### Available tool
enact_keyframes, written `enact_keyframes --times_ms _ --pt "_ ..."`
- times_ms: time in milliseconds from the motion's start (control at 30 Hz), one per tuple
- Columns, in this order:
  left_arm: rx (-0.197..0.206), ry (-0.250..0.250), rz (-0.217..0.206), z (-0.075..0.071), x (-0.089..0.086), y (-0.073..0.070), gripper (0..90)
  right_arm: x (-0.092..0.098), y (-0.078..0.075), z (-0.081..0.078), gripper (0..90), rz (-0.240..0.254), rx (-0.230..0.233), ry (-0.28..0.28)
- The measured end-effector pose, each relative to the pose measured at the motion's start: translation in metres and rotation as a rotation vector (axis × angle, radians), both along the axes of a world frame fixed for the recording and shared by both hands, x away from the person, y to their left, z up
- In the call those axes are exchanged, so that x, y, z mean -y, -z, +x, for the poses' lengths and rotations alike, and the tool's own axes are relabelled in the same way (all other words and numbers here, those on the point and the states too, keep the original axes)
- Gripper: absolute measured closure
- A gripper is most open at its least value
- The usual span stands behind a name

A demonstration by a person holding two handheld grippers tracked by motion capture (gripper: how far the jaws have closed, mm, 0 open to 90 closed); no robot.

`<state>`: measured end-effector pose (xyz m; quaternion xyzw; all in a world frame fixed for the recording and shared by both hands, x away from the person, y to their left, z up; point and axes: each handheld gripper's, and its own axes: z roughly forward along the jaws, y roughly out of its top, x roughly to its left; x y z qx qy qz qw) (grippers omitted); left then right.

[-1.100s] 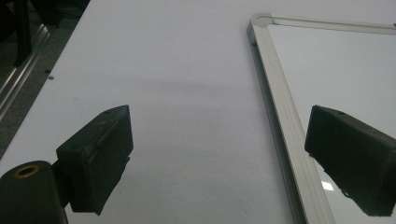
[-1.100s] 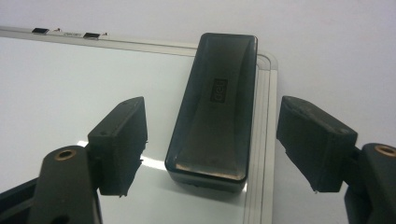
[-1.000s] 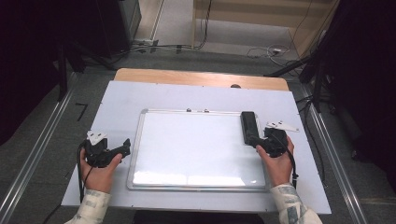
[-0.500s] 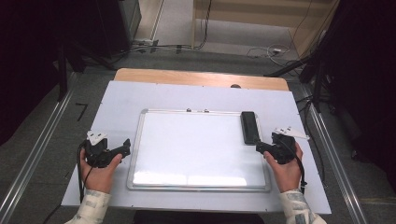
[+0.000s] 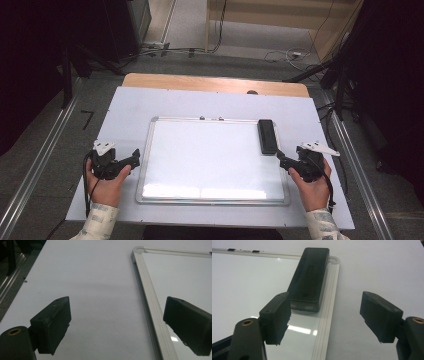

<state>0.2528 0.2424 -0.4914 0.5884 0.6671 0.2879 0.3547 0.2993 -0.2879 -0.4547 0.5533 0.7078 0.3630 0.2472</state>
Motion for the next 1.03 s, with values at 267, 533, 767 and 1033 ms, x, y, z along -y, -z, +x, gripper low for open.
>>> enact_keyframes --times_ms 267,533,767,1033 --pt "-0.005 0.003 0.004 0.000 0.000 0.001 8.6 0.011 0.000 -0.008 23.6 -0.004 0.002 0.020" --pt "-0.006 0.003 0.005 0.001 0.001 0.001 8.6 0.027 0.000 -0.018 23.5 -0.004 0.002 0.047" --pt "-0.005 0.004 0.006 0.000 0.001 0.001 8.5 0.042 0.003 -0.027 23.5 -0.012 -0.010 0.077" --pt "-0.028 -0.010 0.025 0.007 -0.003 0.006 8.5 0.066 0.014 -0.031 19.7 -0.009 -0.031 0.136"
